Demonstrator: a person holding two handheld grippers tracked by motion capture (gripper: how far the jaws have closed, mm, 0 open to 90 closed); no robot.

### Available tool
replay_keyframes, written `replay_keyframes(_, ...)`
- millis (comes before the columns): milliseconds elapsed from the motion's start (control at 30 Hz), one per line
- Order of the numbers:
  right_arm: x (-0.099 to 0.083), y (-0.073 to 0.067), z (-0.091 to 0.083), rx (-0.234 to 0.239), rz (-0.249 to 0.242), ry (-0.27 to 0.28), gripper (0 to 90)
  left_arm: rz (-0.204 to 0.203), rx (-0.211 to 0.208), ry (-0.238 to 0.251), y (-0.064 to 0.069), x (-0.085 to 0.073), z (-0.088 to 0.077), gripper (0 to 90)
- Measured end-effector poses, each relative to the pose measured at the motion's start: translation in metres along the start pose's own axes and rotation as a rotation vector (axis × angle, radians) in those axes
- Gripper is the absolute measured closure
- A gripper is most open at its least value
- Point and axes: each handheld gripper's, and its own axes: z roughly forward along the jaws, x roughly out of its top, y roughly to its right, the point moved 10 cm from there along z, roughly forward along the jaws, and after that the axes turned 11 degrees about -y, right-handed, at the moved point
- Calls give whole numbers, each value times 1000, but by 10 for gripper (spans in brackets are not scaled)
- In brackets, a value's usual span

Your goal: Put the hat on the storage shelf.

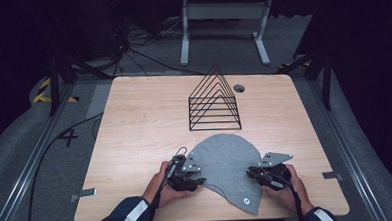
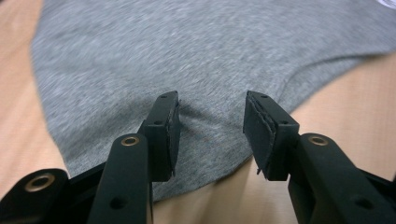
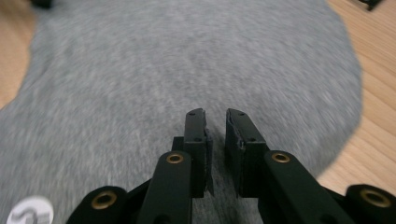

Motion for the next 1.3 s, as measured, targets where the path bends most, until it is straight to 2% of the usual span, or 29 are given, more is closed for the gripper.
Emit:
replay_keyframes(67, 0, 5, 0, -17, 8, 1, 776, 4, -14, 4, 9, 1, 0, 561)
replay_keyframes(133, -1, 8, 0, -30, 16, -1, 766, -10, -39, 18, 20, 2, 2, 560)
replay_keyframes(300, -4, 21, -1, -56, 60, 9, 748, 25, -78, 7, 43, 5, 3, 539)
replay_keyframes(400, -4, 31, 0, -76, 77, 12, 705, 50, -94, 9, 51, 7, 4, 532)
replay_keyframes(500, -4, 38, 0, -65, 109, 22, 628, 68, -96, 23, 52, 10, 3, 490)
replay_keyframes(567, -2, 40, -1, -69, 108, 31, 552, 67, -62, 38, 44, 14, -4, 433)
replay_keyframes(600, -1, 41, -2, -67, 111, 33, 519, 62, -34, 54, 36, 17, -11, 414)
replay_keyframes(633, 0, 43, -3, -67, 111, 29, 480, 31, -21, 81, 27, 21, -18, 392)
replay_keyframes(667, 1, 44, -3, -58, 109, 26, 444, -17, -13, 112, 16, 25, -24, 359)
replay_keyframes(700, 3, 45, -4, -54, 111, 13, 393, -17, -13, 112, 16, 25, -24, 327)
replay_keyframes(733, 4, 48, -3, -57, 117, -1, 354, -43, 22, 76, -5, 21, -27, 305)
replay_keyframes(767, 4, 49, -1, -52, 124, -13, 327, -68, 54, 55, -20, 19, -25, 284)
replay_keyframes(800, 6, 51, 1, -44, 138, -30, 290, -68, 54, 55, -20, 19, -25, 264)
replay_keyframes(867, 7, 53, 3, -38, 144, -38, 276, -114, 53, 38, -38, 15, -19, 255)
replay_keyframes(900, 8, 54, 5, -35, 152, -53, 276, -121, 56, 18, -48, 14, -13, 248)
replay_keyframes(933, 10, 56, 8, -30, 151, -66, 272, -132, 47, 4, -52, 13, -10, 234)
replay_keyframes(967, 12, 56, 10, -18, 152, -69, 272, -152, 21, -5, -58, 14, -5, 220)
replay_keyframes(1000, 14, 57, 14, -12, 162, -78, 273, -156, 3, -14, -62, 15, -2, 207)
replay_keyframes(1033, 15, 59, 17, -17, 164, -85, 269, -155, 4, -40, -66, 17, 5, 205)
replay_keyframes(1067, 19, 61, 20, -21, 170, -82, 235, -135, 20, -57, -70, 19, 9, 199)
replay_keyframes(1133, 21, 62, 22, -27, 173, -86, 217, -143, -19, -64, -72, 25, 15, 187)
replay_keyframes(1167, 22, 62, 23, -26, 175, -90, 217, -143, -19, -64, -72, 25, 15, 170)
replay_keyframes(1200, 23, 62, 23, -27, 172, -96, 217, -124, -11, -53, -72, 31, 20, 171)
replay_keyframes(1233, 23, 61, 24, -27, 168, -102, 217, -124, -11, -53, -72, 31, 20, 170)
replay_keyframes(1300, 24, 60, 24, -29, 171, -115, 218, -104, 33, -71, -69, 33, 24, 163)
